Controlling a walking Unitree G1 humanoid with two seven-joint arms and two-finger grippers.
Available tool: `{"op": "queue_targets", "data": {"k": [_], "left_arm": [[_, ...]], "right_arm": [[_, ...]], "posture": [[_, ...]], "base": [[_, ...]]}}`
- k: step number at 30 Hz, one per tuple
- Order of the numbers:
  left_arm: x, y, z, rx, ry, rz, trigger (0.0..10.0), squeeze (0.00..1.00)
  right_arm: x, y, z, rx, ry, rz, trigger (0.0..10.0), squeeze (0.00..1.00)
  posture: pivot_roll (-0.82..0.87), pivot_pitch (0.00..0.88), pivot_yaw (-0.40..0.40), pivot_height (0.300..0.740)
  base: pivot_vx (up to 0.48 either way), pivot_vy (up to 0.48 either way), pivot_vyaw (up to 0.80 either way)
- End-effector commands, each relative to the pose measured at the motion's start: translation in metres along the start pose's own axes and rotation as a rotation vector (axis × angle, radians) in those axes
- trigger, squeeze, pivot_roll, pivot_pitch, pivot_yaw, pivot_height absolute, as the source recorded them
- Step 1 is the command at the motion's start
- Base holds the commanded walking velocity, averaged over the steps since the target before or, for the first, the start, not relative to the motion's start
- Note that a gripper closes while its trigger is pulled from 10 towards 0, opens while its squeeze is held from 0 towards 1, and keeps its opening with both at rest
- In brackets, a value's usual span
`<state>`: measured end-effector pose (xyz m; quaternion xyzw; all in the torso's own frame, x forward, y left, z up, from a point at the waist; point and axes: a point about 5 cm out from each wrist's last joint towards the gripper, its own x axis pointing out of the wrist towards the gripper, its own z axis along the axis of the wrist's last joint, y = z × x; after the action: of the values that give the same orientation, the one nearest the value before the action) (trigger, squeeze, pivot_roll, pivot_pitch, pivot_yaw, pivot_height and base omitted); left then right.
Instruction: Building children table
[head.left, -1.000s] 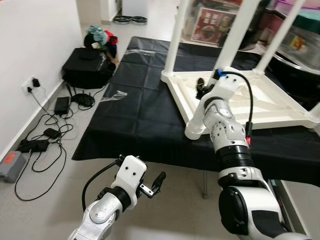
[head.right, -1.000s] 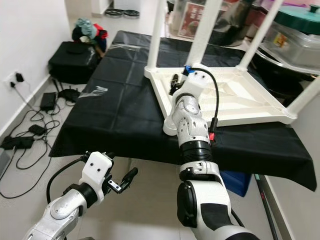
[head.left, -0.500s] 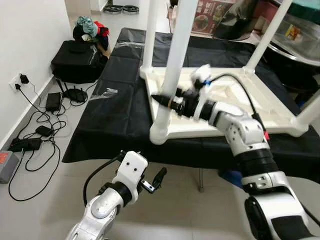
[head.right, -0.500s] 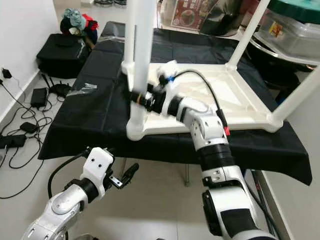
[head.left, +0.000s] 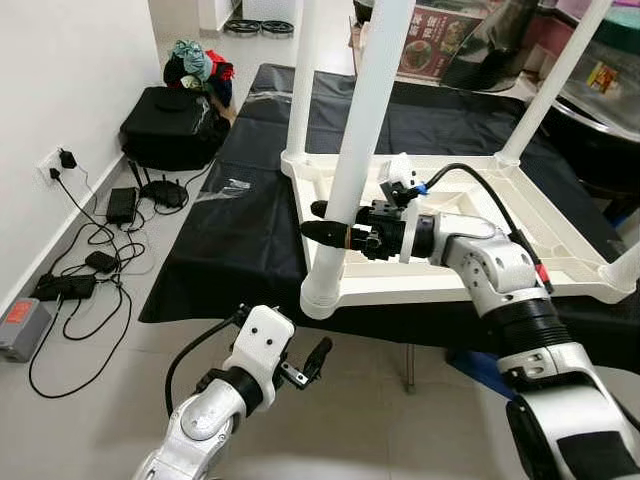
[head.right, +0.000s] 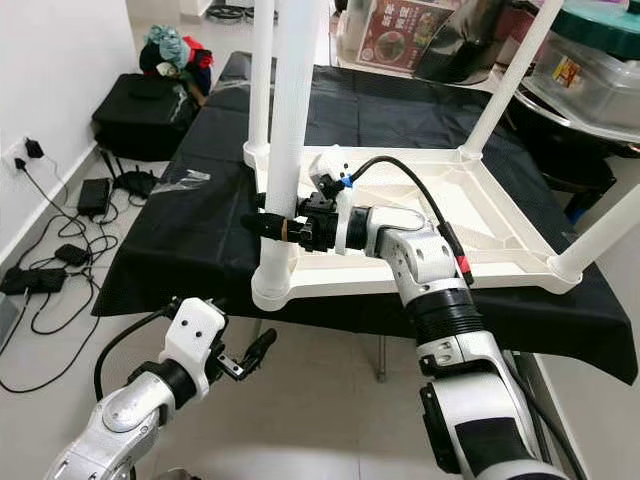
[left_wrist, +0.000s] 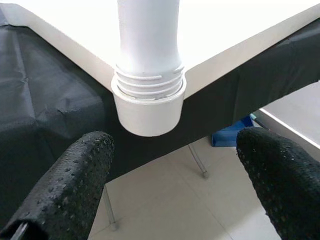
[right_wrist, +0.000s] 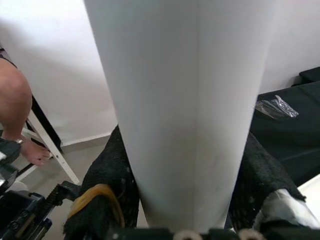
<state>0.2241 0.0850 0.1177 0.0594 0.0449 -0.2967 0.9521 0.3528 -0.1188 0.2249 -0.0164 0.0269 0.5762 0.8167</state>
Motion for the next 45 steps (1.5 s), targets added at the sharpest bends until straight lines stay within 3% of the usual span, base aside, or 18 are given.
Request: {"op": "queue_targets", "data": {"k": [1, 6, 8, 9, 11, 12, 14, 21, 22, 23, 28, 29, 30, 32, 33, 35, 39, 45], "left_arm": [[0.000, -0.002, -0.004, 0.005, 0.021, 0.002, 10.0, 0.00], [0.000, -0.002, -0.005, 0.005, 0.022, 0.002, 10.0, 0.00], [0.000, -0.002, -0.005, 0.004, 0.021, 0.000, 10.0, 0.00], [0.000, -0.002, -0.005, 0.004, 0.021, 0.000, 10.0, 0.00], [0.000, -0.002, -0.005, 0.006, 0.023, -0.003, 10.0, 0.00], [0.000, -0.002, -0.005, 0.006, 0.023, -0.003, 10.0, 0.00], [0.001, -0.002, -0.006, 0.008, 0.025, -0.003, 10.0, 0.00], [0.001, -0.002, -0.006, 0.010, 0.025, -0.005, 10.0, 0.00], [0.001, -0.002, -0.006, 0.010, 0.025, -0.005, 10.0, 0.00], [0.001, -0.003, -0.006, 0.010, 0.023, -0.007, 10.0, 0.00], [0.001, -0.003, -0.006, 0.009, 0.021, -0.010, 10.0, 0.00], [0.001, -0.003, -0.006, 0.009, 0.021, -0.010, 10.0, 0.00], [0.001, -0.004, -0.006, 0.009, 0.021, -0.012, 10.0, 0.00], [0.001, -0.004, -0.006, 0.009, 0.021, -0.012, 10.0, 0.00], [0.001, -0.004, -0.006, 0.009, 0.021, -0.012, 10.0, 0.00], [0.001, -0.004, -0.006, 0.009, 0.021, -0.013, 10.0, 0.00], [0.001, -0.004, -0.006, 0.009, 0.021, -0.014, 10.0, 0.00], [0.001, -0.004, -0.006, 0.011, 0.019, -0.014, 10.0, 0.00]], "right_arm": [[0.003, -0.011, 0.006, -0.008, -0.029, -0.125, 0.0, 0.00], [0.000, -0.031, 0.010, 0.003, -0.073, -0.358, 0.0, 0.00], [-0.011, -0.052, 0.010, 0.057, -0.106, -0.674, 0.0, 0.00], [-0.011, -0.052, 0.010, 0.057, -0.106, -0.674, 0.0, 0.00], [-0.038, -0.069, -0.003, 0.144, -0.097, -1.148, 0.0, 0.00], [-0.038, -0.069, -0.003, 0.144, -0.097, -1.148, 0.0, 0.00], [-0.054, -0.069, -0.012, 0.163, -0.075, -1.417, 0.0, 0.00], [-0.058, -0.057, -0.019, 0.191, -0.068, -1.610, 0.0, 0.00], [-0.058, -0.057, -0.019, 0.191, -0.068, -1.610, 0.0, 0.00], [-0.034, -0.048, -0.018, 0.239, -0.091, -1.515, 10.0, 0.00], [-0.014, -0.046, -0.015, 0.275, -0.129, -1.402, 10.0, 0.00], [-0.009, -0.046, -0.013, 0.262, -0.131, -1.390, 10.0, 0.80], [0.000, -0.045, -0.011, 0.289, -0.153, -1.304, 10.0, 1.00], [0.000, -0.045, -0.011, 0.289, -0.153, -1.304, 10.0, 1.00], [0.011, -0.043, -0.007, 0.330, -0.203, -1.164, 10.0, 0.00], [0.026, -0.035, 0.006, 0.307, -0.262, -0.833, 10.0, 0.00], [0.031, -0.016, 0.015, 0.195, -0.242, -0.433, 10.0, 0.00], [0.018, 0.005, 0.007, 0.105, -0.122, -0.136, 10.0, 0.00]], "posture": [[0.17, 0.060, -0.121, 0.740], [0.17, 0.060, -0.118, 0.740], [0.16, 0.058, -0.115, 0.740], [0.16, 0.058, -0.115, 0.740], [0.16, 0.051, -0.115, 0.740], [0.16, 0.051, -0.115, 0.740], [0.16, 0.049, -0.117, 0.740], [0.17, 0.047, -0.118, 0.740], [0.17, 0.047, -0.118, 0.740], [0.16, 0.044, -0.116, 0.740], [0.16, 0.041, -0.118, 0.740], [0.16, 0.041, -0.118, 0.740], [0.16, 0.038, -0.115, 0.740], [0.16, 0.038, -0.115, 0.740], [0.16, 0.038, -0.118, 0.740], [0.16, 0.037, -0.115, 0.740], [0.17, 0.038, -0.119, 0.740], [0.17, 0.039, -0.122, 0.740]], "base": [[0.000, 0.000, 0.00], [0.000, 0.000, 0.00], [0.000, 0.000, 0.00], [0.000, 0.000, 0.00], [0.000, 0.000, 0.00], [0.000, 0.000, 0.00], [0.000, 0.000, 0.00], [0.000, 0.000, 0.00], [0.000, 0.000, 0.00], [0.000, 0.000, 0.00], [0.000, 0.000, 0.00], [0.000, 0.000, 0.00], [0.000, 0.000, 0.00], [0.000, 0.000, 0.00], [0.000, 0.000, 0.00], [0.000, 0.000, 0.00], [0.000, 0.000, 0.00], [0.000, 0.000, 0.00]]}}
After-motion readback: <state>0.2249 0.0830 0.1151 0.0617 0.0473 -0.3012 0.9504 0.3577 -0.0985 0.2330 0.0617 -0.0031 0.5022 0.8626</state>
